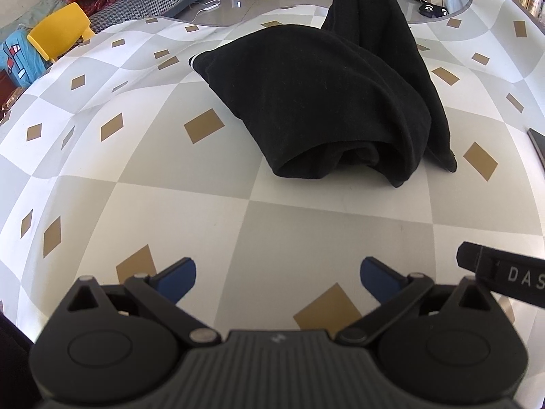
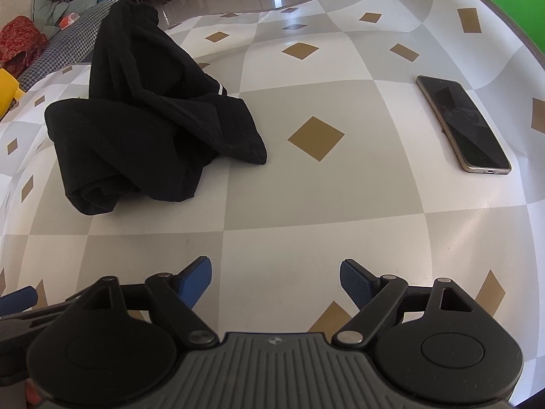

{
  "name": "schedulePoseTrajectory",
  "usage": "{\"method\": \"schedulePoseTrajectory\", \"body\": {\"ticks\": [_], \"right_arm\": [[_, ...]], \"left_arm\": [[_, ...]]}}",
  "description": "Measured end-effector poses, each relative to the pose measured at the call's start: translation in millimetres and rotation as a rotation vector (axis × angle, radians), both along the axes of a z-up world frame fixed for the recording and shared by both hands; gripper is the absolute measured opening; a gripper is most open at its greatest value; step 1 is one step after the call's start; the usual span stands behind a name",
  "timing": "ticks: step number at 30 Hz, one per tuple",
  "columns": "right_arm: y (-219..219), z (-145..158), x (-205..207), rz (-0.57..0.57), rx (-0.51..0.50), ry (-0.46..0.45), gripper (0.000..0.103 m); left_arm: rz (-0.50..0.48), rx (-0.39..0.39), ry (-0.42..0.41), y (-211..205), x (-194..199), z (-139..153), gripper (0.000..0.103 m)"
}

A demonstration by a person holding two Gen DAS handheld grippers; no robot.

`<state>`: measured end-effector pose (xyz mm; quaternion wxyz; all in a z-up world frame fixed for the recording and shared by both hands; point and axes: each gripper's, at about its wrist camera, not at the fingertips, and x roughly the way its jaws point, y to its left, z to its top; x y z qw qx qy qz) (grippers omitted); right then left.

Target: Fold clothes

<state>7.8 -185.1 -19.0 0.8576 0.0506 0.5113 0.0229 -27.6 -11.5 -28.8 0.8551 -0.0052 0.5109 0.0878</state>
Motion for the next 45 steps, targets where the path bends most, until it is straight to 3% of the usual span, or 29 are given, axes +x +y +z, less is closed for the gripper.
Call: {"method": "schedulePoseTrajectory", "body": {"ticks": [45], "right_arm": [[5, 16, -16, 0.011, -0.052, -0.053, 0.083]], "left_arm": [[0.011, -0.012, -0.025, -1, -21, 20, 0.103]]}}
